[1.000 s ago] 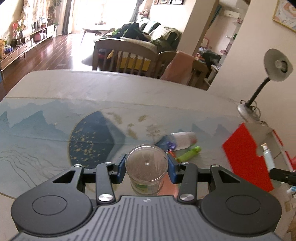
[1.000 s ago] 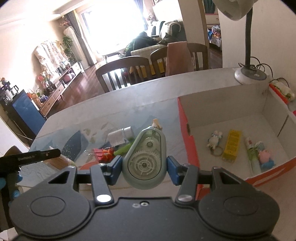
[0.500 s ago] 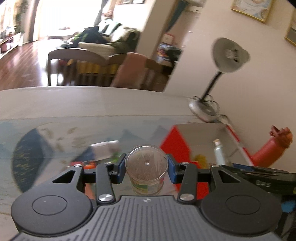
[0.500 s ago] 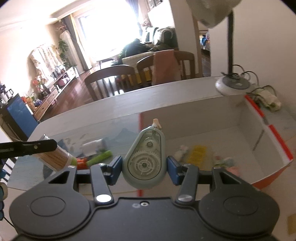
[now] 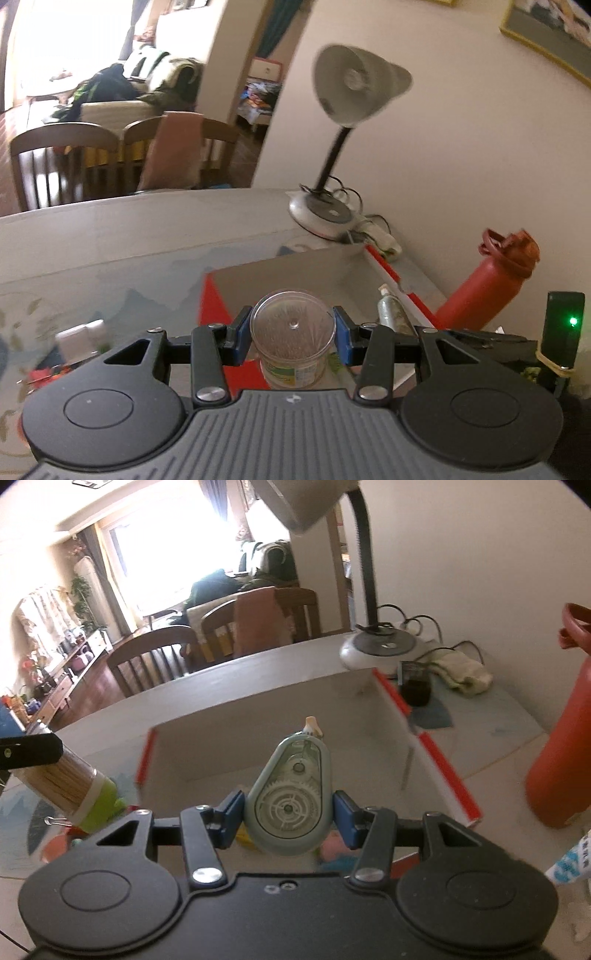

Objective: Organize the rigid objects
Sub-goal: 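Carry the spice jar and correction tape over the red box with both tools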

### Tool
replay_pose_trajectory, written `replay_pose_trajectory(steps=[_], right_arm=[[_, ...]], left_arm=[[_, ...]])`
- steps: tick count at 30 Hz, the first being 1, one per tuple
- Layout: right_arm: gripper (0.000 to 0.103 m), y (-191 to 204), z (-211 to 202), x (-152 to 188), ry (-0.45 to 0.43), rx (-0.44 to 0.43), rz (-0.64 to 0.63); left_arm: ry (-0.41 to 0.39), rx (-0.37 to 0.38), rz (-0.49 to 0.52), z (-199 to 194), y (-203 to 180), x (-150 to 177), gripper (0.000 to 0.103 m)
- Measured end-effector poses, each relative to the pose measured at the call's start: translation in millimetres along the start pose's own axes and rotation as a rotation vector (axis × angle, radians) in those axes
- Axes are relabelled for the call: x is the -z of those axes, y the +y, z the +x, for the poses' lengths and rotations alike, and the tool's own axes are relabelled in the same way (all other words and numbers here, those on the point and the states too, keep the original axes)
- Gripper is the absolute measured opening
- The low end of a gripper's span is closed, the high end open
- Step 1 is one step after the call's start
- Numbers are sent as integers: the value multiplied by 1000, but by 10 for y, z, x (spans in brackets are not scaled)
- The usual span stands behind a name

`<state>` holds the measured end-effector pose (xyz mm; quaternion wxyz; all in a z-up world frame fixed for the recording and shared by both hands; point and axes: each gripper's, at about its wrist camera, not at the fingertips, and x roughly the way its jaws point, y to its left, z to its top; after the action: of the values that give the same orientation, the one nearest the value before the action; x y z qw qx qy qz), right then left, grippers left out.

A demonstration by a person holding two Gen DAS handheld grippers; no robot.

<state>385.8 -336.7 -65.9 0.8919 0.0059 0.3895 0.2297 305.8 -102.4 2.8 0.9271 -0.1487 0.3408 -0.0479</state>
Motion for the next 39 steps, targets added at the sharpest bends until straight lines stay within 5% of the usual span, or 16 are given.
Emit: replay_pose_trajectory(steps=[19, 39], right_arm=[[51, -129, 473, 81, 119, 2, -269], [51, -297, 761, 94, 237, -29, -311]], left_arm=[[256, 15, 56, 1170, -478, 254, 44], [369, -22, 63, 1824, -533, 289, 44]])
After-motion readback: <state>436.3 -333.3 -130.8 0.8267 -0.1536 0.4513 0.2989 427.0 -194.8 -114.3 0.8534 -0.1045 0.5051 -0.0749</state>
